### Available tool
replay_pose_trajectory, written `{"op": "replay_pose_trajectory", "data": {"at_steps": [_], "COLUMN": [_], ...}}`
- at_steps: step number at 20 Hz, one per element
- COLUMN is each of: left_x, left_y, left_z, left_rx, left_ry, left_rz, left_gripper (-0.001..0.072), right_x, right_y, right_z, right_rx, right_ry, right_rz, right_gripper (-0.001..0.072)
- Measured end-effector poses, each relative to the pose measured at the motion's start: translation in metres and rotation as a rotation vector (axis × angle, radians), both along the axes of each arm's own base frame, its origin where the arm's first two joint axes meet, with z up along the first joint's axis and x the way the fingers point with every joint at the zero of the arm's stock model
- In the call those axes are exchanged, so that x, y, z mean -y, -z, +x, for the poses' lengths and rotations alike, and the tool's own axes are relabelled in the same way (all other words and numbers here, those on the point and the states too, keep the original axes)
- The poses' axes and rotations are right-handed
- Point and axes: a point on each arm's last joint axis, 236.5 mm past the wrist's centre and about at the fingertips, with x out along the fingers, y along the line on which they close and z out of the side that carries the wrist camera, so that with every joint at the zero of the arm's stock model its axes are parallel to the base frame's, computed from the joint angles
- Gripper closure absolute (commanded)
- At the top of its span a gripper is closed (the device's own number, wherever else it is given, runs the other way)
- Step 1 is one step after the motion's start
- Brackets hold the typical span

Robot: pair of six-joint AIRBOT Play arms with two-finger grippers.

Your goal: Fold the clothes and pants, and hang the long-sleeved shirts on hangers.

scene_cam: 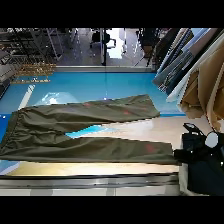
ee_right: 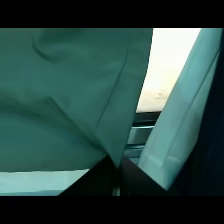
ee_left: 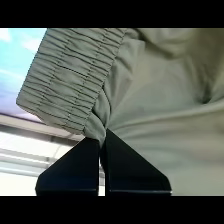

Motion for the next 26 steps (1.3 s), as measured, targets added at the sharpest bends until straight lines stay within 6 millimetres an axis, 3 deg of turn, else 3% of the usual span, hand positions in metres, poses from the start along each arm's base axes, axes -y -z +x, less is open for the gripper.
{"op": "replay_pose_trajectory", "data": {"at_steps": [1,2,3,5,7,13,14,16,17,20,21,22,24,26], "left_x": [-0.002,-0.003,-0.003,-0.003,-0.003,-0.003,-0.003,-0.001,-0.001,0.000,0.001,0.003,0.012,0.020], "left_y": [0.000,-0.001,-0.001,-0.001,-0.002,-0.001,-0.002,-0.004,-0.007,-0.015,-0.013,-0.009,0.001,0.013], "left_z": [-0.003,-0.006,-0.007,-0.008,-0.009,-0.010,-0.010,-0.004,0.000,0.005,0.001,-0.006,-0.018,-0.027], "left_rx": [-0.003,-0.007,-0.006,-0.005,-0.008,-0.015,-0.007,0.046,0.087,0.201,0.216,0.218,0.213,0.198], "left_ry": [0.006,0.012,0.017,0.021,0.019,-0.047,-0.070,-0.128,-0.166,-0.290,-0.325,-0.360,-0.419,-0.458], "left_rz": [0.004,0.002,0.002,-0.001,-0.004,-0.012,-0.021,-0.064,-0.094,-0.201,-0.230,-0.264,-0.326,-0.363], "left_gripper": [0.0312,0.0062,0.0002,0.0000,0.0000,0.0001,0.0007,0.0104,0.0104,0.0104,0.0108,0.0144,0.0148,0.0148], "right_x": [-0.005,-0.008,-0.010,-0.007,-0.013,-0.023,-0.022,-0.022,-0.020,-0.017,-0.017,-0.017,-0.016,-0.013], "right_y": [0.002,0.003,0.004,0.008,0.014,0.046,0.053,0.066,0.071,0.079,0.081,0.080,0.075,0.070], "right_z": [-0.003,0.000,0.006,0.034,0.074,0.216,0.237,0.268,0.283,0.316,0.326,0.333,0.345,0.340], "right_rx": [0.008,0.032,0.065,0.162,0.261,0.363,0.366,0.368,0.378,0.410,0.425,0.437,0.463,0.437], "right_ry": [0.003,0.006,0.013,0.056,0.118,0.296,0.319,0.355,0.373,0.394,0.397,0.396,0.390,0.360], "right_rz": [0.017,0.027,0.034,0.036,0.090,0.329,0.360,0.408,0.424,0.446,0.449,0.451,0.452,0.421], "right_gripper": [0.0102,0.0132,0.0137,0.0138,0.0139,0.0146,0.0197,0.0217,0.0218,0.0388,0.0575,0.0703,0.0706,0.0706]}}
